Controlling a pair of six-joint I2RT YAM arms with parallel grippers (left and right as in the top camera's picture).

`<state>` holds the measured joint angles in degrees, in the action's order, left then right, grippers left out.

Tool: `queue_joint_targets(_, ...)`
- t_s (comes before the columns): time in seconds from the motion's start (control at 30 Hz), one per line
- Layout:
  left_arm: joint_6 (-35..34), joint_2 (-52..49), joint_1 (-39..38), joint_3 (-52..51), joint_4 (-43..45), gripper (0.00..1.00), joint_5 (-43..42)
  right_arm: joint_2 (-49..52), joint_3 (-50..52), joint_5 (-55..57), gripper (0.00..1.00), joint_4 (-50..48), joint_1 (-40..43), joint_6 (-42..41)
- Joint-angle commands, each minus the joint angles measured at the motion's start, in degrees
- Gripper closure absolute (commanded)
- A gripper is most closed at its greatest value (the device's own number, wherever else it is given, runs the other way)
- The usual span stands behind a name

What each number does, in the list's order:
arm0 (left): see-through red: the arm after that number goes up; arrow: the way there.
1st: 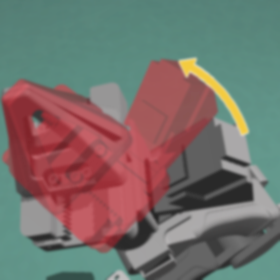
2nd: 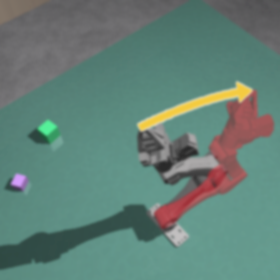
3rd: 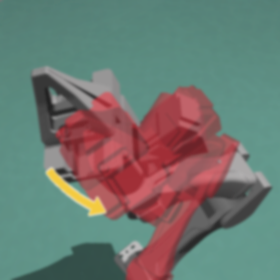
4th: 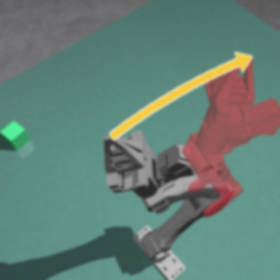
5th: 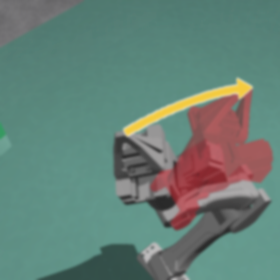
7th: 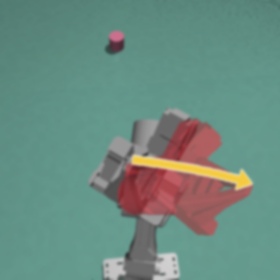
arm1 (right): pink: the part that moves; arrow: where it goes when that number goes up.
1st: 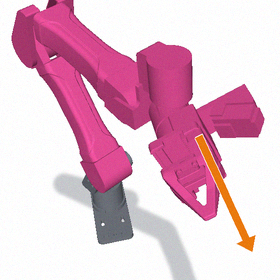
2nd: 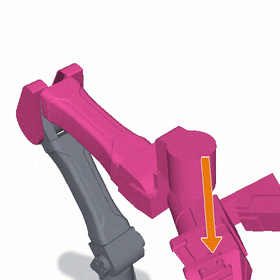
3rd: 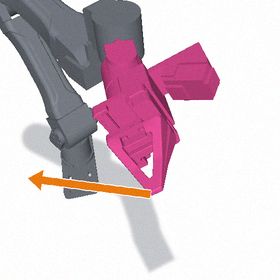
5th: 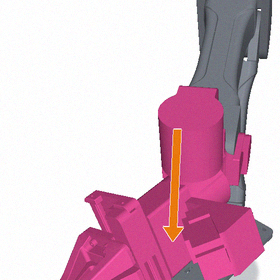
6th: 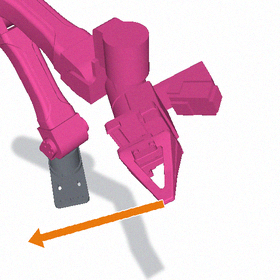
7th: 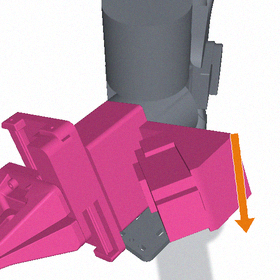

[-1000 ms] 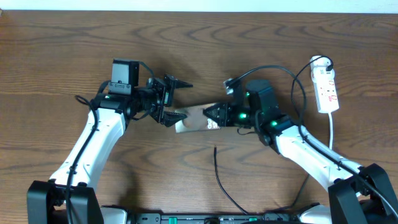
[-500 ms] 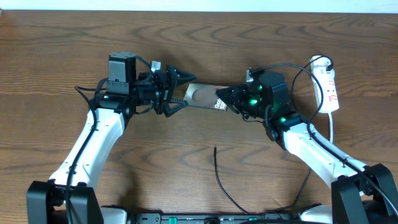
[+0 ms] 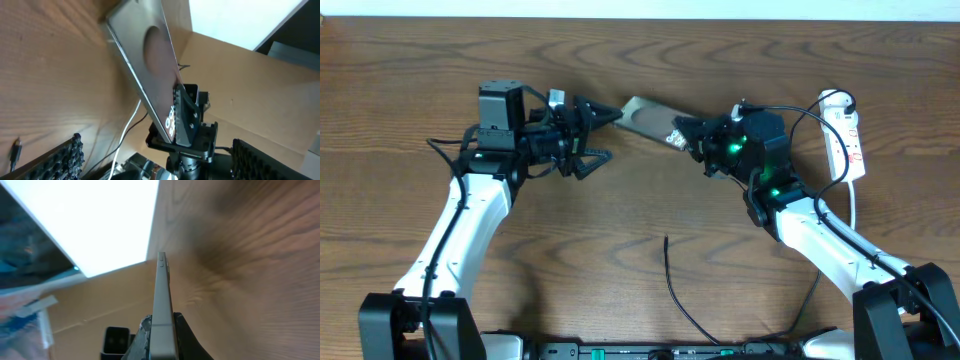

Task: Plug charger to phone and switch on socket
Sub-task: 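Regrasp the phone's other end with the left gripper and raise it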

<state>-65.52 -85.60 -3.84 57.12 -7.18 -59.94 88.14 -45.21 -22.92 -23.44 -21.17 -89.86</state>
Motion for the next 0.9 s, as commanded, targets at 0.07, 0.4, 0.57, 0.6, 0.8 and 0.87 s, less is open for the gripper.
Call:
queue_joint_targets(0.07, 1.4, 1.03, 0.39, 0.33, 2.1, 0.1, -0.87, -0.44, -0.92, 0.74, 0.99, -3.02, 0.37, -6.49)
queue_joint_targets(0.4, 0.96, 0.61, 0.42, 0.33, 4.37, 0.1, 1.51, -0.44, -0.92, 0.79, 0.98, -8.55, -2.12, -14.38)
queue_joint_targets(0.57, 0.26, 0.28, 0.42, 0.33, 6.32, 0.1, 3.3, -0.44, -0.92, 0.98, 0.99, -12.83, -4.11, -14.93)
queue_joint_targets(0.6, -0.17, 0.2, 0.39, 0.33, 7.1, 0.1, 3.63, -0.44, -0.92, 1.01, 0.99, -13.11, -4.48, -14.95)
queue_joint_targets(0.8, -2.51, 0.2, 0.39, 0.33, 11.32, 0.1, 6.05, -0.44, -0.92, 2.05, 0.99, -13.53, -6.38, -15.58)
queue_joint_targets(0.87, -2.49, 0.2, 0.42, 0.33, 11.37, 0.1, 8.11, -0.44, -0.92, 2.32, 0.99, -14.05, -7.02, -15.58)
